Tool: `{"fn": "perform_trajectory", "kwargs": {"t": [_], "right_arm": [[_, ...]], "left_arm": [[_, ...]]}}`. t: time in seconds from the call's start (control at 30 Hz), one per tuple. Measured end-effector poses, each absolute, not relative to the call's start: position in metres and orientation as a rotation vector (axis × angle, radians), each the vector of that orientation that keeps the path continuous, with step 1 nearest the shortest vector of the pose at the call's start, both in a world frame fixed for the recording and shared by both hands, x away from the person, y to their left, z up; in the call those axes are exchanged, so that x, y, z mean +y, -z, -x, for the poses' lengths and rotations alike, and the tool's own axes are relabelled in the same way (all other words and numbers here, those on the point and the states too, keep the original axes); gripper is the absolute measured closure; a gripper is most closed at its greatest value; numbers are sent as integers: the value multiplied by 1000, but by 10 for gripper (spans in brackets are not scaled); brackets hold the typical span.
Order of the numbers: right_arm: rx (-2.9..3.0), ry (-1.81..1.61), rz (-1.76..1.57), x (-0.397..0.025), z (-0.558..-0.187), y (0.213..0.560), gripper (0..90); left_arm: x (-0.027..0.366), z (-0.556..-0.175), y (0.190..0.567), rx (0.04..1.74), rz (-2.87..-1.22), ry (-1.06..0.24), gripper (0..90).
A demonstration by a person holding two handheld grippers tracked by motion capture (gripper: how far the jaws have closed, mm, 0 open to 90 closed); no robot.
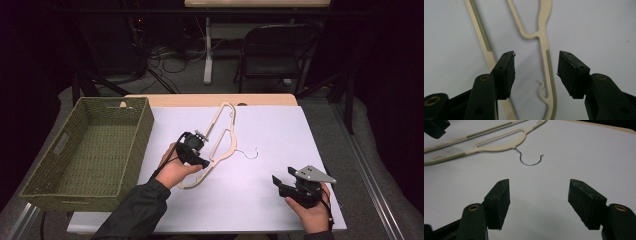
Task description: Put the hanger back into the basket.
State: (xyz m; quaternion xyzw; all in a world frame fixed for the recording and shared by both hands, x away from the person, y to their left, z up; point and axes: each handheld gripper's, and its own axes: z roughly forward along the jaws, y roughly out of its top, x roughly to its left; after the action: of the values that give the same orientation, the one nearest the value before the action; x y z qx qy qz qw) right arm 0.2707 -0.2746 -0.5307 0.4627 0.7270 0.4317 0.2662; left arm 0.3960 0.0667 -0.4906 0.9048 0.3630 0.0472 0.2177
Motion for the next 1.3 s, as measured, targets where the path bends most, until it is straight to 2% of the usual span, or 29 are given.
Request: {"fn": "perform_trajectory", "kwargs": {"t": [0.47,1.07,1.3], "right_arm": [[1977,-1163,-1239,-274,-271,531,338],[1982,-1170,-1229,-274,-271,531,339],[1981,-1173,-1229,-274,-271,531,339]], "left_arm": [[67,-408,492,1117,-2554,-90,492],[40,-411,506,1101,-2631,-19,541],[29,-412,514,1093,-2662,-5,592]]}}
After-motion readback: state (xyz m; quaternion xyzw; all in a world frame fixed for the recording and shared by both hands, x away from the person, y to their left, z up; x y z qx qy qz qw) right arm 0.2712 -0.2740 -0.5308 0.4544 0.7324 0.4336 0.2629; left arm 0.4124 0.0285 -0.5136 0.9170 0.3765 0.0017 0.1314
